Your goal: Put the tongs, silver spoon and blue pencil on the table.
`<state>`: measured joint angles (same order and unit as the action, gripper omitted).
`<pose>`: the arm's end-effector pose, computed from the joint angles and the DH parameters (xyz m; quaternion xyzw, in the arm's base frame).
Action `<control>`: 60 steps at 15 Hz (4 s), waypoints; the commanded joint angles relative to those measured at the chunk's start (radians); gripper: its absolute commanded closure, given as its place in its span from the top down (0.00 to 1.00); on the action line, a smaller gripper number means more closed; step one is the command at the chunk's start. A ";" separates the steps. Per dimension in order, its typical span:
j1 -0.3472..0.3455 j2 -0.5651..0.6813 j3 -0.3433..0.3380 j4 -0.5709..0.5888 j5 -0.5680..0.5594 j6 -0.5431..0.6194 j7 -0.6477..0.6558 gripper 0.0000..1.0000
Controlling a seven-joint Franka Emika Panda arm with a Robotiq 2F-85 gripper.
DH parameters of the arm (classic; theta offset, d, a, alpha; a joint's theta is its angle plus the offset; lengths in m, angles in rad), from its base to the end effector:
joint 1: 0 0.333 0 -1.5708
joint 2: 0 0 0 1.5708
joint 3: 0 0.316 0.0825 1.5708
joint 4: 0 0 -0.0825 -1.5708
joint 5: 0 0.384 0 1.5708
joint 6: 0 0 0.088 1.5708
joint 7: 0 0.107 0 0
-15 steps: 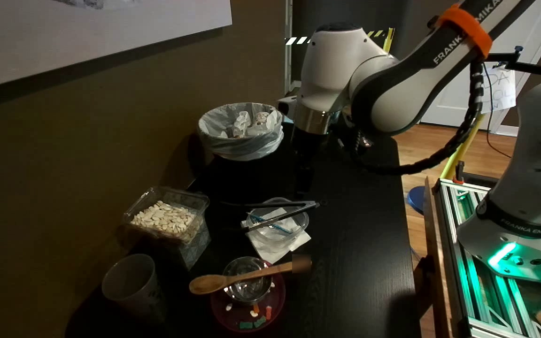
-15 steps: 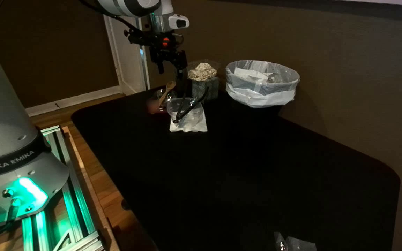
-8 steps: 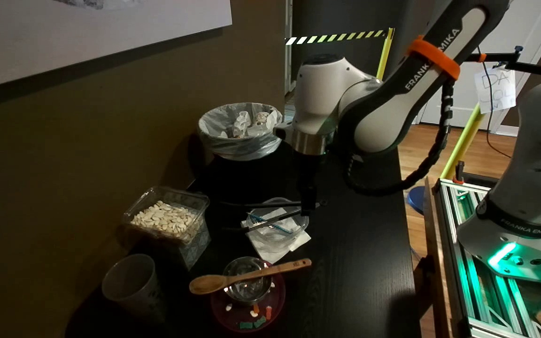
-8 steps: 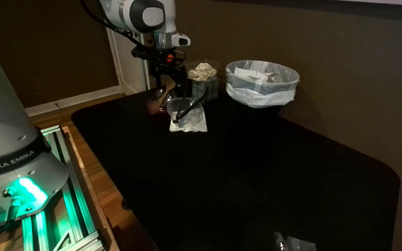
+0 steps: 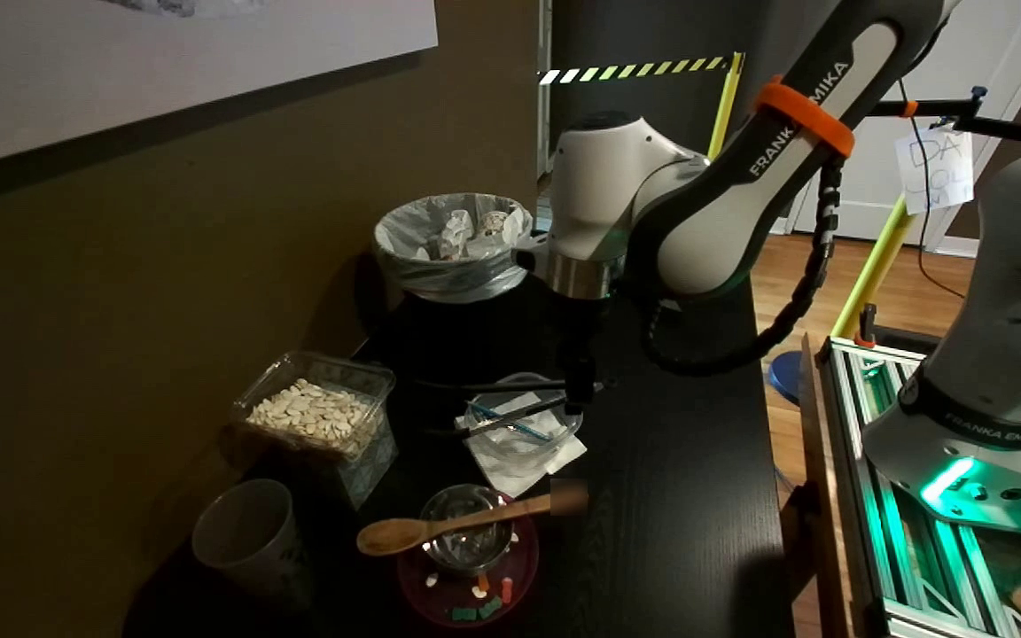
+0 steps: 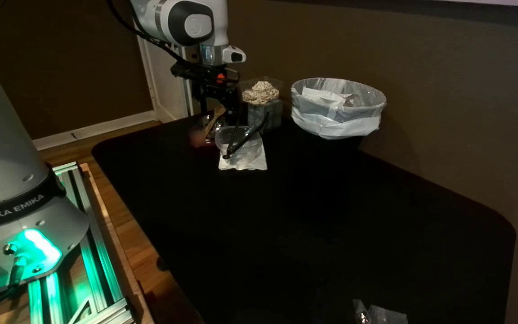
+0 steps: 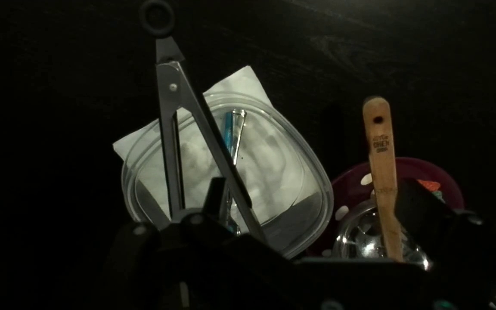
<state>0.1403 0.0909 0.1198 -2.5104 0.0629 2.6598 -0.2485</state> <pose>0.4576 0.1206 0.2519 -0.9738 -0.2244 -0.0293 0.0210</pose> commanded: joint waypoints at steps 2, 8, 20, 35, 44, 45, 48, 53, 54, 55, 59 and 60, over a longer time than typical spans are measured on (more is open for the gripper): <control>-0.007 0.085 0.026 0.010 -0.031 0.132 -0.040 1.00; 0.024 0.175 -0.045 0.018 -0.263 0.274 0.056 1.00; 0.048 0.308 -0.105 0.128 -0.352 0.324 0.076 1.00; 0.056 0.381 -0.154 0.197 -0.401 0.283 0.062 1.00; 0.091 0.343 -0.191 0.179 -0.428 0.295 0.087 0.22; 0.099 0.331 -0.196 0.173 -0.433 0.295 0.091 0.13; 0.119 0.299 -0.209 0.159 -0.448 0.295 0.109 0.01; 0.186 0.232 -0.286 0.122 -0.465 0.283 0.184 0.05; 0.213 0.221 -0.322 0.114 -0.480 0.275 0.211 0.05; 0.241 0.213 -0.360 0.108 -0.499 0.264 0.240 0.05; 0.308 0.183 -0.449 0.065 -0.566 0.209 0.314 0.05; 0.317 0.166 -0.461 0.043 -0.578 0.203 0.320 0.05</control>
<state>0.4109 0.3206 -0.2930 -2.3985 -0.4613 2.9045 0.0159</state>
